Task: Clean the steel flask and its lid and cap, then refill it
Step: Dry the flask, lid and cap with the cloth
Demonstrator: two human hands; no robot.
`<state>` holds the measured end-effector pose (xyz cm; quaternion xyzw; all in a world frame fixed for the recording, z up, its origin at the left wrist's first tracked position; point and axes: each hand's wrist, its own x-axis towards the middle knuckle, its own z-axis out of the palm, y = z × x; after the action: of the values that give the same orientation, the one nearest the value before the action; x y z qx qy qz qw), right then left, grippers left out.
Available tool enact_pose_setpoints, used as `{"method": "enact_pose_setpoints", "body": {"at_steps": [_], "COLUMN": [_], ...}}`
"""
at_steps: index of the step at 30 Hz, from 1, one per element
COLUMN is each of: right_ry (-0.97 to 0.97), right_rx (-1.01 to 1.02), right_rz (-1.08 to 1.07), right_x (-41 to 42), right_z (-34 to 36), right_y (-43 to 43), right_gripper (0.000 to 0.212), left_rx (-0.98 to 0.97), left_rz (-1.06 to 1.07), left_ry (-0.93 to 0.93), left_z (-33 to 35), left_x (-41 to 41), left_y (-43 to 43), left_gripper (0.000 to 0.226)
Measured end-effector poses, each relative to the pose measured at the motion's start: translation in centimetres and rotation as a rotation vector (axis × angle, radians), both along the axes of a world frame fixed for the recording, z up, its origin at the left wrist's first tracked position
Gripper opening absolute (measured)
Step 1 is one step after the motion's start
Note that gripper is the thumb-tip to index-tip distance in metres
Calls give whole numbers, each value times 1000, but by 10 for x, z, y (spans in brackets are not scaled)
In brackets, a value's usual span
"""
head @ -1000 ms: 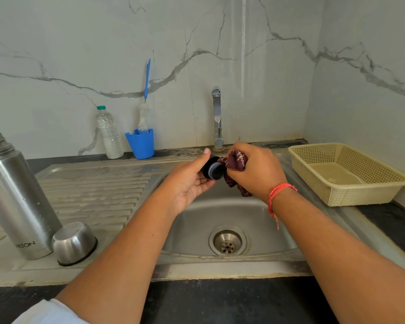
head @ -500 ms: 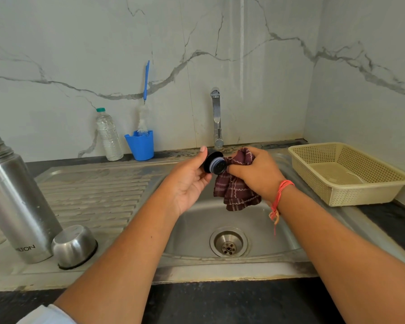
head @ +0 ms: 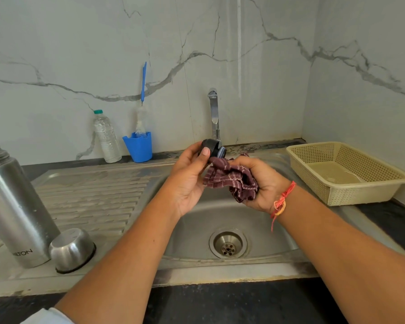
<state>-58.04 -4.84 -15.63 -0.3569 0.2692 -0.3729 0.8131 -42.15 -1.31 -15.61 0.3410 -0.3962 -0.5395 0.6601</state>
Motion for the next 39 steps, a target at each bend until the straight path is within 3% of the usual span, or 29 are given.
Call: {"method": "enact_pose_setpoints", "body": {"at_steps": [4, 7, 13, 17, 20, 24, 28, 31, 35, 39], "right_ry": [-90, -68, 305, 547, 713, 809, 874, 877, 922, 871], "right_rx": [81, 67, -135, -453, -710, -939, -1021, -979, -962, -940], "right_rz": [-55, -68, -242, -482, -519, -478, -444, -511, -516, -497], "right_x": [-3, -5, -5, -2, -1, 3, 6, 3, -2, -3], "right_z": [0, -1, -4, -5, -3, 0, -2, -1, -2, -1], "right_y": [-3, -8, -16, -14, -11, -1, 1, -2, -6, -6], "right_gripper": [11, 15, 32, 10, 13, 19, 21, 10, 14, 14], "left_rx": [-82, -121, -197, -250, -172, 45, 87, 27, -73, -153], "left_rz": [-33, 16, 131, 214, 258, 194, 180, 220, 253, 304], "left_ry": [-76, -347, -828, -1088, -1102, -762, -645, -766, -1044, -1081], "left_z": [-3, -4, -11, -15, -20, -20, -21, -23, -21, -16], "left_x": [3, 3, 11, 16, 21, 19, 16, 19, 20, 17], "left_y": [-3, -2, -7, -12, -16, -13, -11, -14, -15, -10], "left_gripper": [49, 54, 57, 52, 35, 28, 30, 39, 58, 62]}}
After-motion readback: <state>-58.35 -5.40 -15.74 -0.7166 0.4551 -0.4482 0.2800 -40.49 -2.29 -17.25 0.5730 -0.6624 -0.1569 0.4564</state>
